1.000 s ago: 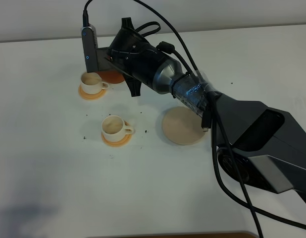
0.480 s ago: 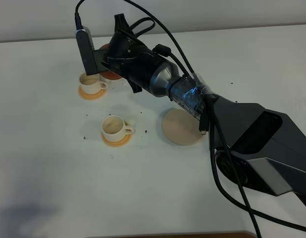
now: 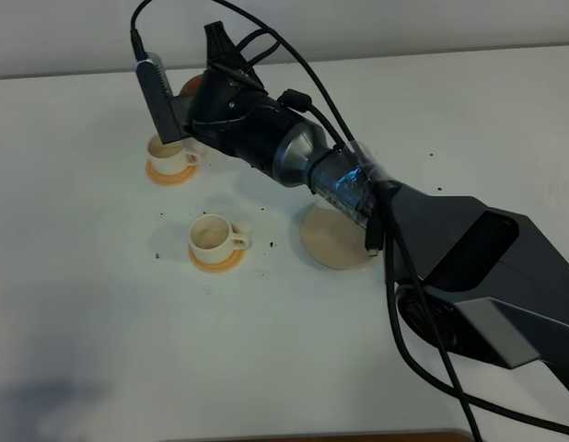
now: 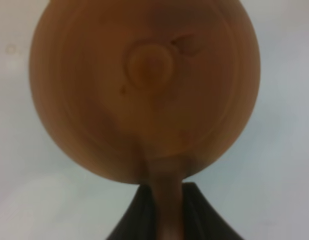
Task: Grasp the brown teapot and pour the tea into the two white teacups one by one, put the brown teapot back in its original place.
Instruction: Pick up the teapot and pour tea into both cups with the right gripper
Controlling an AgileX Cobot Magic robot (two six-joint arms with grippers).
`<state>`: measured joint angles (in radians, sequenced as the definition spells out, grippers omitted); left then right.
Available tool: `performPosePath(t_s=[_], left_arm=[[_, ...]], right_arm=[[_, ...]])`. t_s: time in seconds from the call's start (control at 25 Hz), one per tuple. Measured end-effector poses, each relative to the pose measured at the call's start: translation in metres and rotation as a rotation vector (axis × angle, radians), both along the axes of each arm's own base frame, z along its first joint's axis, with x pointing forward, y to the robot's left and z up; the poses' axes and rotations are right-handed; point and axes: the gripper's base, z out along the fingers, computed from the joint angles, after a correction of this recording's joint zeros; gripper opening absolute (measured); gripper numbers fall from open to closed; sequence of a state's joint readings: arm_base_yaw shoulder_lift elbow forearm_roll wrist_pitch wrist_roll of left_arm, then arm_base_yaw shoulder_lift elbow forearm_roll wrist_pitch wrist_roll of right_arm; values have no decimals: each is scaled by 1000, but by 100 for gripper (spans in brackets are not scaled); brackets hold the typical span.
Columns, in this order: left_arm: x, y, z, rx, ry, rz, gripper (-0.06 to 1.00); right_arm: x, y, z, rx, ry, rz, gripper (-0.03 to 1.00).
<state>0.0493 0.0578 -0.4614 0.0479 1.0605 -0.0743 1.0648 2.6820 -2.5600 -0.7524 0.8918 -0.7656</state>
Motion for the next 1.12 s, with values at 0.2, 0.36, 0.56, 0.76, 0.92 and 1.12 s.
performPosePath(t_s=[0.2,0.36,0.56,0.76,0.92,1.12], left_arm=[[0,0,0,0,0,0,28],[0,0,0,0,0,0,28],[0,0,0,0,0,0,28],[0,0,0,0,0,0,28],[0,0,0,0,0,0,28],[0,0,0,0,0,0,28]], right_arm=[[-9,8,2,3,-21,39,13],[-10,9,4,-18,-57,56,13],[-10,10,5,-28,-76,66,13],[-8,9,5,-30,-86,69,13],[-4,6,5,-33,-90,60,13],[1,3,5,-50,-100,59,13]])
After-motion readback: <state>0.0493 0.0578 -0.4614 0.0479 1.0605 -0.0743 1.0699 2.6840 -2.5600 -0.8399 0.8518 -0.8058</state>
